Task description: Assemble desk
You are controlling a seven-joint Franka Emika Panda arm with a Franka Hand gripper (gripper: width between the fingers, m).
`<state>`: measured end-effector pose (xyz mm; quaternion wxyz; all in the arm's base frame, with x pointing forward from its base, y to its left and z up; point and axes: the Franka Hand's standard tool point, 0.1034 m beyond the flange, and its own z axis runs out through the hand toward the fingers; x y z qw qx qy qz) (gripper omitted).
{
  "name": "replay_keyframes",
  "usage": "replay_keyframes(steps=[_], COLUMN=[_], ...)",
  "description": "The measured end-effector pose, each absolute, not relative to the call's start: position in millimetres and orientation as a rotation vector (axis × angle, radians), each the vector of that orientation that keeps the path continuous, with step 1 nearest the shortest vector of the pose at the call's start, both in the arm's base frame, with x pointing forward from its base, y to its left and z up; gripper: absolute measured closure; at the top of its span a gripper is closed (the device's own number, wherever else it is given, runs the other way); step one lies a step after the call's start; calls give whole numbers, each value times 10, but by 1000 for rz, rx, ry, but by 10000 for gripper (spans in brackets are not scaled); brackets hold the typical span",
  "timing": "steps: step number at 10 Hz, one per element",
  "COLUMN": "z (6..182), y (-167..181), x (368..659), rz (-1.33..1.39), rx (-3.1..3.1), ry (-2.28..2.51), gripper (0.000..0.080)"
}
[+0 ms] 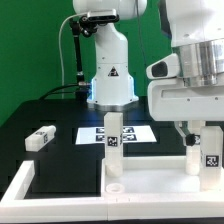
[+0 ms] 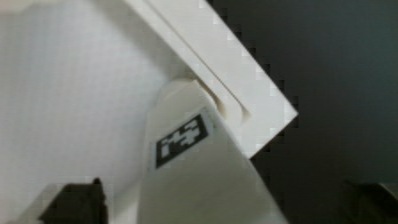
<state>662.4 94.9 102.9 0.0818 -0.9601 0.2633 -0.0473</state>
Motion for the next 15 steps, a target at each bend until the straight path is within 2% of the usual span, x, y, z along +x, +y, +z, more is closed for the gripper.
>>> replay_keyframes(steps=[1, 3, 4, 5, 6, 10, 15], z=[1021, 1021, 1020, 1019, 1013, 1008, 999], y=[946, 935, 934, 936, 906, 911, 895], x=[6619, 6620, 6621, 6620, 6612, 6607, 6573], rz=[-143, -134, -133, -120, -111, -34, 52], rx=[-2892, -2861, -2857, -2811, -2779, -2346, -1646], ry=[681, 810, 823, 953, 1050, 1796, 2349], gripper=[150, 170, 350, 350, 502, 502, 502])
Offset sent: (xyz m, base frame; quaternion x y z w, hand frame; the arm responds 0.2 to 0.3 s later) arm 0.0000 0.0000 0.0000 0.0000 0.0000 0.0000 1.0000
